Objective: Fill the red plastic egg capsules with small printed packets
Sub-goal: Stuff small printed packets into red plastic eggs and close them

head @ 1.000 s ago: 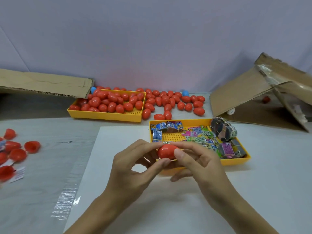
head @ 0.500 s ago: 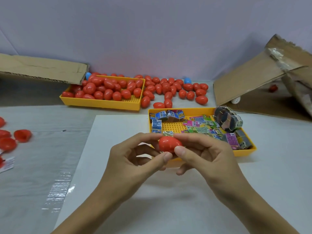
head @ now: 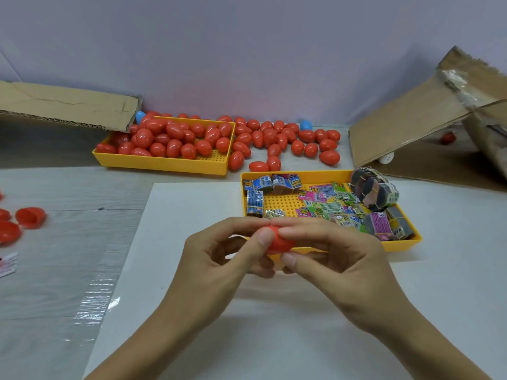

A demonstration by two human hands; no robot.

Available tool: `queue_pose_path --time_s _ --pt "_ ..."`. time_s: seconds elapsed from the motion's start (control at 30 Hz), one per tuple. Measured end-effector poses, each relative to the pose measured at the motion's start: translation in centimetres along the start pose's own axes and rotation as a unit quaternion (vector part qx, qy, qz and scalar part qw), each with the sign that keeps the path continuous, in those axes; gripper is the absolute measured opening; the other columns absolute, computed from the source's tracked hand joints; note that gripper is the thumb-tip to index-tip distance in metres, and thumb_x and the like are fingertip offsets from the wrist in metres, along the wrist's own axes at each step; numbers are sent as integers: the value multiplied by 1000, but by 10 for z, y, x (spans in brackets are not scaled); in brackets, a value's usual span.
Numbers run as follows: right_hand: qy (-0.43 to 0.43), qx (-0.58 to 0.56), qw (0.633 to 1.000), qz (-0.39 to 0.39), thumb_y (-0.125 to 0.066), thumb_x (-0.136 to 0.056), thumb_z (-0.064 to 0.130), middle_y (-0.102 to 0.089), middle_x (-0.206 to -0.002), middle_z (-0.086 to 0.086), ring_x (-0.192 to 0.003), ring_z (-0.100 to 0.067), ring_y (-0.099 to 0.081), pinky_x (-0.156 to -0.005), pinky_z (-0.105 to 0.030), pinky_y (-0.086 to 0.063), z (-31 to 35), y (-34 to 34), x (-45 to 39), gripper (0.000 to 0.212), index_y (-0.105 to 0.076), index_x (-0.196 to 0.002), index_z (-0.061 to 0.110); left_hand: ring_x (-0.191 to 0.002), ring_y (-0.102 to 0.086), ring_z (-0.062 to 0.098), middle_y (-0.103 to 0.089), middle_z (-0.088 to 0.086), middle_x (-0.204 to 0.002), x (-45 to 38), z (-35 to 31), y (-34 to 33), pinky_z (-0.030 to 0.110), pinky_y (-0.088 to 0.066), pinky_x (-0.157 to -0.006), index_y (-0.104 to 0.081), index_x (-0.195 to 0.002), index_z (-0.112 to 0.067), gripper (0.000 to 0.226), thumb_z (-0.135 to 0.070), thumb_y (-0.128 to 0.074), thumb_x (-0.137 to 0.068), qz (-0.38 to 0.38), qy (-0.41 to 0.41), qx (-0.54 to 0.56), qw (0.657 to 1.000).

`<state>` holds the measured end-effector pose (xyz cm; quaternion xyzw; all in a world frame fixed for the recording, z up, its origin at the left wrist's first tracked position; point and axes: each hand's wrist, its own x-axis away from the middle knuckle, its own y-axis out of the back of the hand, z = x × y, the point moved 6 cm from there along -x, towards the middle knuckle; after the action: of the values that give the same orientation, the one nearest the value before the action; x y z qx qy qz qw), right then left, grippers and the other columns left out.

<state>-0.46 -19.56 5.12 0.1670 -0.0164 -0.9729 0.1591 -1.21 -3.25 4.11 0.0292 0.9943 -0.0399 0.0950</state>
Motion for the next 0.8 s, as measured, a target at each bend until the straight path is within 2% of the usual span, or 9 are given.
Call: queue_pose_path --time_s 0.07,0.13,0.2,0.27,0.37,0.47,0.53,0.67,0.8 --pt "8 16 1000 -1 -71 -82 2 -70 -120 -1 -111 -24 -67 -77 -41 -60 0 -1 2 29 -75 -105 20 -74 -74 25 -76 6 -90 -1 -2 1 30 -61 -66 -77 -100 -23 26 -34 -74 -77 -3 -5 -1 1000" --pt "-4 -10 1000 -22 -70 -82 4 -70 -119 -2 -107 -23 -68 -75 -37 -60 0 1 1 28 -74 -106 17 -83 -74 22 -76 3 -93 -2 -2 4 28 -60 -70 -77 -99 -25 29 -30 -79 -71 -8 -11 8 1000" --pt "-33 -45 997 -55 -71 -81 16 -73 -109 -4 -92 -21 -72 -64 -31 -60 0 5 -1 28 -72 -108 13 -93 -73 21 -75 2 -100 -2 -4 5 24 -58 -76 -74 -103 -25 35 -25 -80 -69 -1 -25 23 999" --pt "-51 -34 995 -84 -73 -78 27 -75 -92 -5 -75 -18 -72 -53 -27 -57 1 9 -2 28 -74 -103 15 -100 -71 25 -73 4 -106 -1 -6 2 25 -57 -81 -71 -109 -23 40 -20 -79 -71 15 -43 27 999" --pt "-45 -15 995 -88 -72 -79 22 -75 -82 -4 -68 -19 -71 -47 -28 -55 2 9 -3 17 -78 -94 18 -107 -68 29 -70 5 -110 0 -8 0 29 -57 -86 -67 -117 -22 46 -16 -78 -72 23 -65 18 997" --pt "-32 -14 996 -79 -73 -78 17 -76 -88 -1 -65 -19 -72 -52 -25 -57 4 8 -2 19 -78 -97 21 -106 -68 30 -68 6 -113 -1 -8 1 30 -57 -87 -65 -120 -23 54 -13 -80 -70 19 -66 35 997" --pt "-19 -12 997 -76 -74 -78 14 -76 -93 -1 -68 -21 -72 -57 -24 -58 5 8 -1 24 -77 -101 21 -102 -70 30 -69 6 -112 -1 -6 2 30 -58 -84 -66 -118 -23 55 -14 -82 -67 17 -49 48 998" --pt "7 5 998 -69 -73 -78 9 -75 -101 1 -89 -20 -72 -62 -27 -60 7 8 -1 26 -77 -101 18 -96 -73 25 -74 6 -101 -2 -5 2 25 -58 -81 -72 -103 -16 37 -19 -82 -67 13 -36 37 999" --pt "26 26 997 -65 -74 -78 12 -74 -104 4 -101 -20 -70 -68 -29 -61 7 9 0 24 -76 -100 19 -95 -73 24 -74 4 -99 -2 -6 2 24 -58 -80 -74 -97 -22 30 -19 -81 -68 2 -48 32 998"
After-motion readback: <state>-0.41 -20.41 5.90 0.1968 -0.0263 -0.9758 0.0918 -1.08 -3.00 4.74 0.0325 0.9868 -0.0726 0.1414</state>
